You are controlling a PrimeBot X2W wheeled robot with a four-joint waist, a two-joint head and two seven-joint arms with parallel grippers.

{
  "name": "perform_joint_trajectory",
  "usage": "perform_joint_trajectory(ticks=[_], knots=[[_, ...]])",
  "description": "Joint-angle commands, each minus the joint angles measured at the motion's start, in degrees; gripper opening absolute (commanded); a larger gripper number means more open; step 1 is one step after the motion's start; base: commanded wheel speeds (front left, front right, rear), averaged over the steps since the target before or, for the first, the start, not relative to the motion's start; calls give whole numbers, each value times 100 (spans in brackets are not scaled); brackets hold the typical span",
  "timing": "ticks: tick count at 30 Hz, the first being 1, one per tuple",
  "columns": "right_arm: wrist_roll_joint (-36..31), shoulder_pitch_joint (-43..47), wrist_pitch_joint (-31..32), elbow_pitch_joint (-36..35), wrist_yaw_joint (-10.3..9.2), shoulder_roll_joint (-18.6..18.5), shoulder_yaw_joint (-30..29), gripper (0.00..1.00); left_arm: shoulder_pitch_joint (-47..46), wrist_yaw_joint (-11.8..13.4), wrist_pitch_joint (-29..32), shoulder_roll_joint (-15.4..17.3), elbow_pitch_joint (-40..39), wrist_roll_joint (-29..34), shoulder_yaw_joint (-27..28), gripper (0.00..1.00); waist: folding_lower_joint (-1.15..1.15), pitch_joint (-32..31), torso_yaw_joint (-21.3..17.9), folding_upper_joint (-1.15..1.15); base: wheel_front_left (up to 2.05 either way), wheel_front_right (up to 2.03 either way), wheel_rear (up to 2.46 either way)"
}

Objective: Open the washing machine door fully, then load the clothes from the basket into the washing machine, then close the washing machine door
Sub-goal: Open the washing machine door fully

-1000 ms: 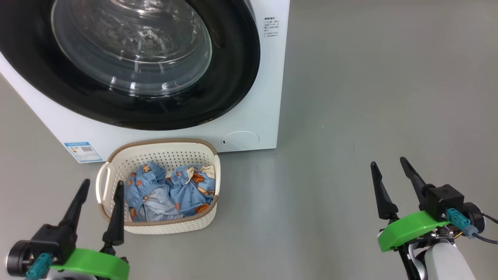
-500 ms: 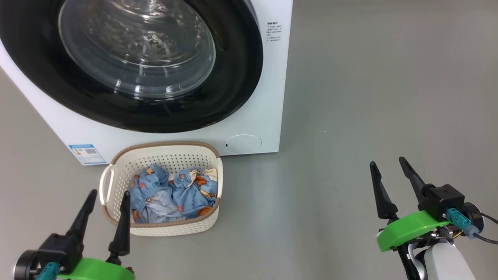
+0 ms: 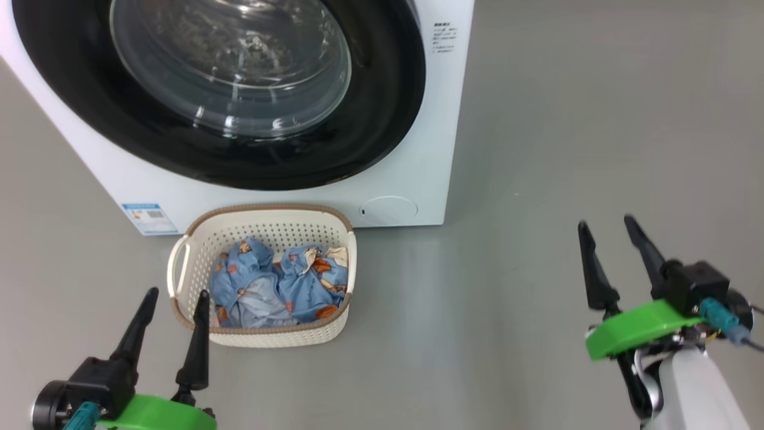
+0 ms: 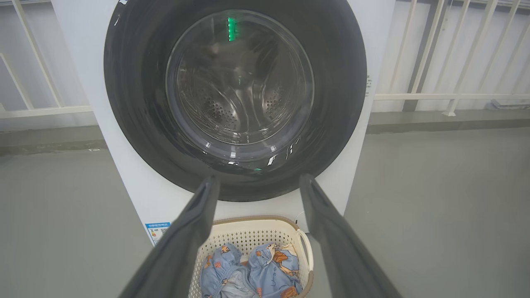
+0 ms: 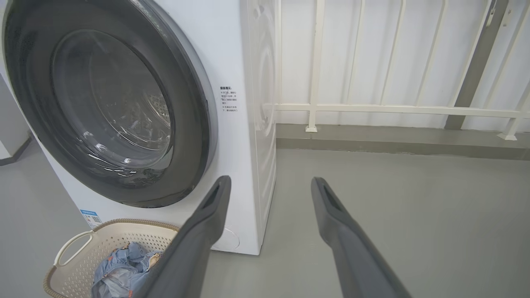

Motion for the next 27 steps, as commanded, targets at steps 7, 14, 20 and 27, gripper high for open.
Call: perform_joint_trajectory(ticks=[7,14,20,27], knots=[[369,-823,-69,-102,9,-132,288,100,-71,-9,-37,-26,-280,-6,131,100,0,253,219,0,0,0,0],[745,-1641,-69,-51,9,-374,527,100,-135,-9,-37,-68,-219,-47,-58,100,0,426,429,0,0,0,0],[995,-2283,-69,-39,9,-521,799,100,-194,-9,-37,-72,-122,-77,-197,100,0,576,494,0,0,0,0],[1788,-2945,-69,-11,9,-498,583,100,-386,-9,-37,-56,-69,-120,-264,100,0,782,519,0,0,0,0]])
